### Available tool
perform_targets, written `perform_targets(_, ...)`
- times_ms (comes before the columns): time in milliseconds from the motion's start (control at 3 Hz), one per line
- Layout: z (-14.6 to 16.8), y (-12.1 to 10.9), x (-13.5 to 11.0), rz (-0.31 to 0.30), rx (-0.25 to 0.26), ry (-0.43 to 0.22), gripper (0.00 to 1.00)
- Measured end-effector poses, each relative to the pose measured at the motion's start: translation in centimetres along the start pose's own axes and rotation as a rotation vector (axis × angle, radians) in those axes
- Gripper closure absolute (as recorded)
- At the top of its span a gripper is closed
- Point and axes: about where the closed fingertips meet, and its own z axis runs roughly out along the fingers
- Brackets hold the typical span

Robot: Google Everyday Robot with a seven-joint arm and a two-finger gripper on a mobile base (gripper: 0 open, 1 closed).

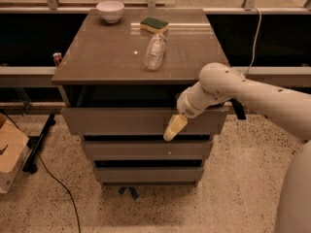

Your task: Open top drawer

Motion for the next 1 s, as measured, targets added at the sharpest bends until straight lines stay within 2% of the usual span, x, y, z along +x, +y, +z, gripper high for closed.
perform_targets(333, 0.22, 1.32, 1.37, -0.011, -0.055, 0.081, 0.19)
perform_targets(667, 0.05, 1.86, 2.09, -0.016, -0.078, 0.119, 0.42)
perform_targets(1000, -0.33, 1.8, 1.85, -0.016, -0.078, 0.119, 0.66)
